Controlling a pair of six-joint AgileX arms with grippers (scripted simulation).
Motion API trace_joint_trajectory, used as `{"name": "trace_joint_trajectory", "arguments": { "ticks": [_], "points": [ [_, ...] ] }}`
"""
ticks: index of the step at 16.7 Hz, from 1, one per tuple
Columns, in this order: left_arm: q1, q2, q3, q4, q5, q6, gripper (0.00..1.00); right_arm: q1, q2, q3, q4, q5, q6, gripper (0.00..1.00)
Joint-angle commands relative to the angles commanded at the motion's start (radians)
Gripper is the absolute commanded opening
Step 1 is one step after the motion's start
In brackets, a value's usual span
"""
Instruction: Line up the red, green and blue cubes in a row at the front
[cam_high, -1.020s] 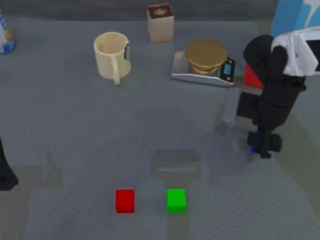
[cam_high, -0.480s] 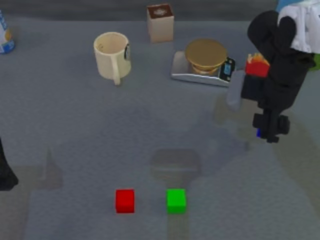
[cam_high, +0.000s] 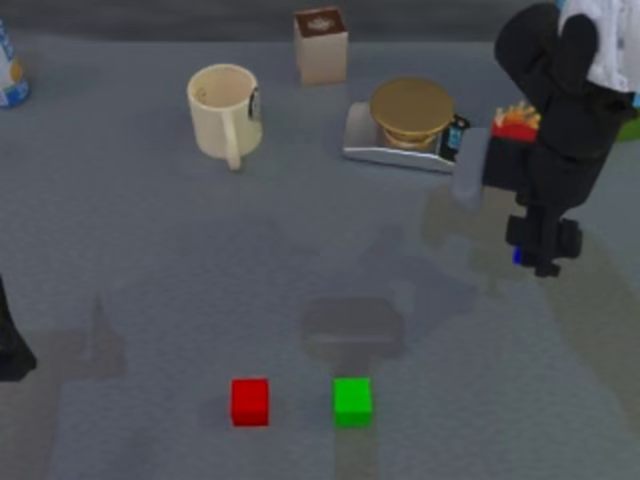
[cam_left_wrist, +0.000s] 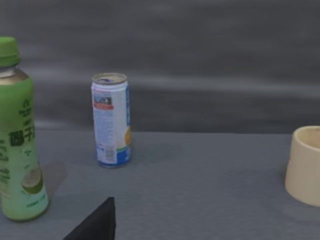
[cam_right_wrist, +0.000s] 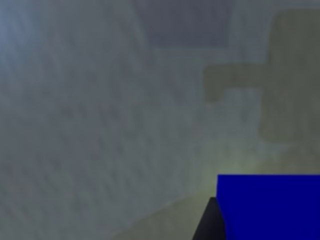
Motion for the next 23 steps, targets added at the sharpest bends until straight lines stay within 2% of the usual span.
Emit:
{"name": "trace_joint_trajectory", "arguments": {
  "ticks": [3,11,18,23],
  "points": [
    [0.000,0.000,0.000,0.000,0.000,0.000,1.00,0.085,-0.055,-0.057,0.004,-0.001,0.020,0.00],
    [0.000,0.000,0.000,0.000,0.000,0.000,1.00,0.387,-0.261,-0.275,0.021,-0.004,0.103,0.00],
    [0.000,0.000,0.000,0.000,0.000,0.000,1.00,0.403,-0.266,-0.298,0.037,-0.005,0.108,0.00],
    [0.000,0.000,0.000,0.000,0.000,0.000,1.00,0.404,-0.208,-0.405,0.207,-0.005,0.112,0.00]
  ]
}}
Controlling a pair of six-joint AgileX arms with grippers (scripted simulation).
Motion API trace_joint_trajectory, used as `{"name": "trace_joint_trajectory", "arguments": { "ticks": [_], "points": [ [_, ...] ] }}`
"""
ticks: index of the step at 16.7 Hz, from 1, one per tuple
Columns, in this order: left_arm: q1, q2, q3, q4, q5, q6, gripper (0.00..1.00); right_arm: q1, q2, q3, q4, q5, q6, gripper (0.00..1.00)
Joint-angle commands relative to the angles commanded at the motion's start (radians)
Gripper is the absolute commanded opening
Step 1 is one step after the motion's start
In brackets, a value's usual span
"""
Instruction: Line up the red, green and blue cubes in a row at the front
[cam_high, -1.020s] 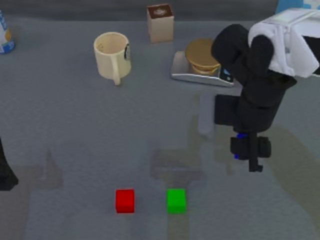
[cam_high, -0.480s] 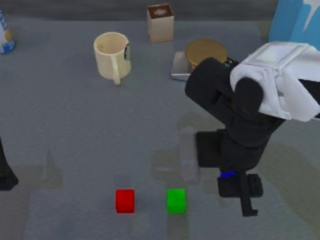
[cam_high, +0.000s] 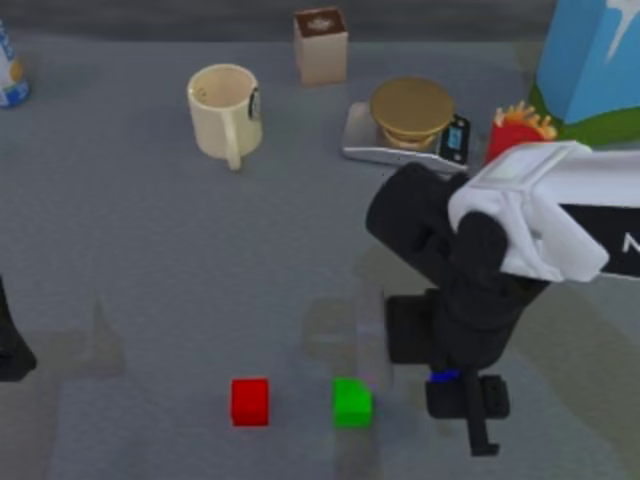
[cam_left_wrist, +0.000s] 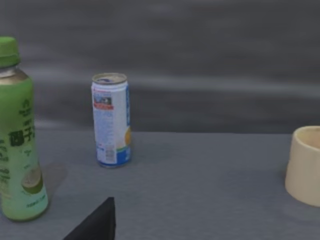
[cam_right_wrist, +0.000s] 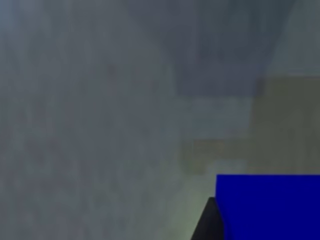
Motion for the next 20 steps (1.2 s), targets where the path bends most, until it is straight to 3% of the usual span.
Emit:
{"name": "trace_joint_trajectory", "arguments": {
  "ticks": [7,20],
  "points": [
    [0.000,0.000,0.000,0.000,0.000,0.000,1.00,0.003,0.032,-0.056,0.087,0.001,0.000,0.00],
    [0.000,0.000,0.000,0.000,0.000,0.000,1.00,0.003,0.032,-0.056,0.087,0.001,0.000,0.98]
  ]
}}
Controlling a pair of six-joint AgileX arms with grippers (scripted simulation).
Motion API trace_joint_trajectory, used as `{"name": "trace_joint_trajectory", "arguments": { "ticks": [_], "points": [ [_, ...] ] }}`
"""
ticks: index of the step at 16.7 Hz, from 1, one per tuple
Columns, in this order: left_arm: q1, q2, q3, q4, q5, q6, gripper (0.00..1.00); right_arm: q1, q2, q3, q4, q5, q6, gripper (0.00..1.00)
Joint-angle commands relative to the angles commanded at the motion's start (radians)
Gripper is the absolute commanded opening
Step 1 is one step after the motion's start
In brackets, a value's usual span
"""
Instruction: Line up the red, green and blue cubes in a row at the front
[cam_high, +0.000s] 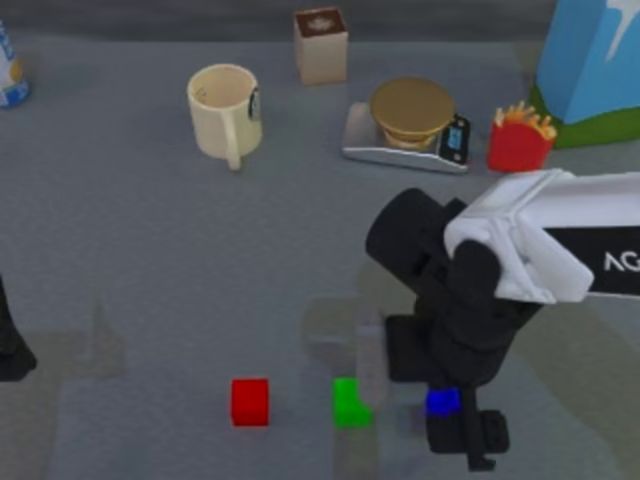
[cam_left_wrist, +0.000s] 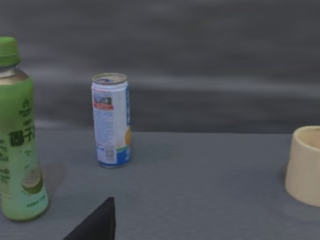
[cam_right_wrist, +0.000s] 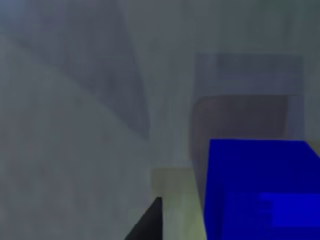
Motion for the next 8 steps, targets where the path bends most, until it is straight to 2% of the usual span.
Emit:
{"name": "trace_joint_trajectory", "arguments": {
  "ticks": [8],
  "points": [
    [0.000,0.000,0.000,0.000,0.000,0.000,1.00,0.000,0.000,0.000,0.000,0.000,0.000,1.00]
  ]
}}
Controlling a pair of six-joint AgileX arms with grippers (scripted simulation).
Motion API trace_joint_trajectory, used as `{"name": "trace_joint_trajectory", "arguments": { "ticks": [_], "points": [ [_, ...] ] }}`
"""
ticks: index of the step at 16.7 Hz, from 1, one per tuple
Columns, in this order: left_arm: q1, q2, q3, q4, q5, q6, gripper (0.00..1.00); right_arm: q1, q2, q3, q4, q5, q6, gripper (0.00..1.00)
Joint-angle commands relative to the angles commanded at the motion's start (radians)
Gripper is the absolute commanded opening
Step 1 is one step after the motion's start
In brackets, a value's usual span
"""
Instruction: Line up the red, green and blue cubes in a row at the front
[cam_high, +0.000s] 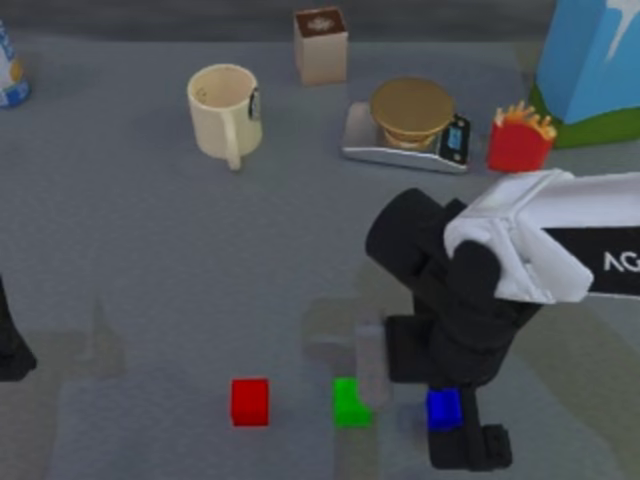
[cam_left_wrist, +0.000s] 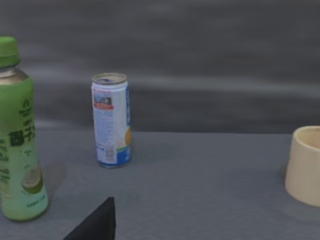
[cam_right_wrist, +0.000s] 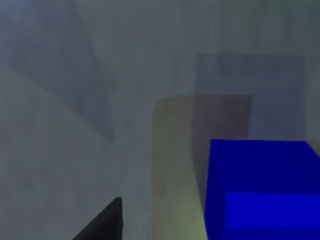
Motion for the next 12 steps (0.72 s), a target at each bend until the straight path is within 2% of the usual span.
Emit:
{"name": "trace_joint_trajectory", "arguments": {
  "ticks": [3,9,12],
  "points": [
    [0.000,0.000,0.000,0.000,0.000,0.000,1.00,0.002,-0.007,0.013,-0.017,0.000,-0.003,1.00],
    [0.000,0.000,0.000,0.000,0.000,0.000,1.00,0.004,-0.081,0.134,-0.226,-0.001,-0.006,1.00],
    [0.000,0.000,0.000,0.000,0.000,0.000,1.00,0.005,-0.106,0.166,-0.271,0.000,-0.006,1.00]
  ]
}}
